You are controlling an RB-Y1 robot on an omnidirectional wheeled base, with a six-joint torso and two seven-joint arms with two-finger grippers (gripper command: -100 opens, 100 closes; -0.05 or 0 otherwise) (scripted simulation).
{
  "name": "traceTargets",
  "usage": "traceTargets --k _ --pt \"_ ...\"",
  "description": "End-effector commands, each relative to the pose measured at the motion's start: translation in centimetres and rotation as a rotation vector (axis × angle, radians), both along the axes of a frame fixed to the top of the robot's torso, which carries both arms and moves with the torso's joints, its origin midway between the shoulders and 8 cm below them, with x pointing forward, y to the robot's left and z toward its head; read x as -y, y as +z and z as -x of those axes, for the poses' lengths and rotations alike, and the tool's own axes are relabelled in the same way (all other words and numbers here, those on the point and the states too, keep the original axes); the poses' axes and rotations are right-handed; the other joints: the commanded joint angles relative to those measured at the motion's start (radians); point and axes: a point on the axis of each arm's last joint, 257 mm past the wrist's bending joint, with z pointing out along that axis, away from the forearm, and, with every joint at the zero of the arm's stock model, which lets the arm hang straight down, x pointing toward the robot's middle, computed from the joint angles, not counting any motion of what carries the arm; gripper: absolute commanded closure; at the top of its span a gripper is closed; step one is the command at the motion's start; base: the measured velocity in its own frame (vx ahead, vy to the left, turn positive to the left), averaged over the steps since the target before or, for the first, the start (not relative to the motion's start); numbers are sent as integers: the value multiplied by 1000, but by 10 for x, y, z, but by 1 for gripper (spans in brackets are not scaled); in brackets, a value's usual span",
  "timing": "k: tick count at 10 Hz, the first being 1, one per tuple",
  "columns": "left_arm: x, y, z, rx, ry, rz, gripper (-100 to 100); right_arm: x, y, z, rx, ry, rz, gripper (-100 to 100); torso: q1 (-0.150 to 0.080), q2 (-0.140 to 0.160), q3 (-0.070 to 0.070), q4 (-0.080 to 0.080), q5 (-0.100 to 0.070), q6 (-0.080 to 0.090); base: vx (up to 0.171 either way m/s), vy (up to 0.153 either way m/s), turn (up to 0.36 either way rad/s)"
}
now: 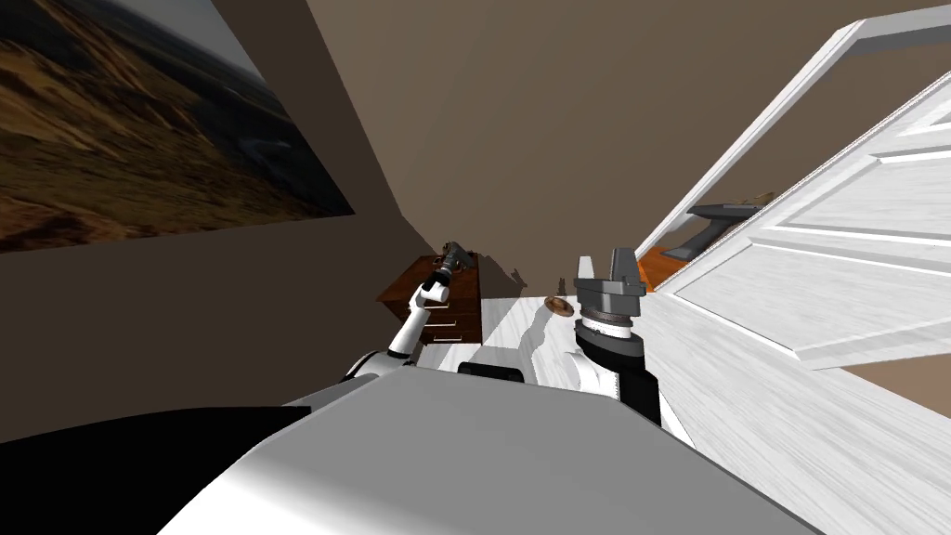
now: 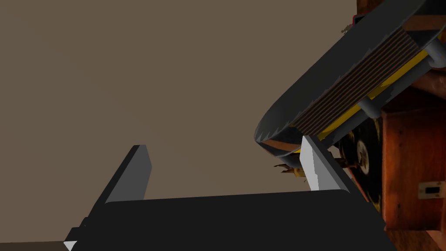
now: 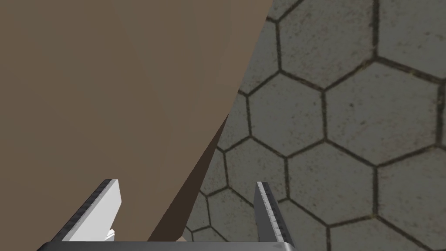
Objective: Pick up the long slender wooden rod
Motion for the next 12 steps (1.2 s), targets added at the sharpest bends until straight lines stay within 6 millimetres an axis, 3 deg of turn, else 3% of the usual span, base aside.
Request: traceTargets --k 1,10,12 --pt "1 -8 -14 -54 -6 1 -100 0 0 0 0 0 0 0 0 0 0 0 0 0 -48 34 -233" --pt "-11 -47 -57 -308 13 -17 -100 0 0 0 0 0 0 0 0 -2 -1 0 0 -1 -27 22 -111" --pt "-14 -62 -57 -356 21 -23 -100 0 0 0 0 0 0 0 0 -1 -1 0 0 0 -17 23 -70"
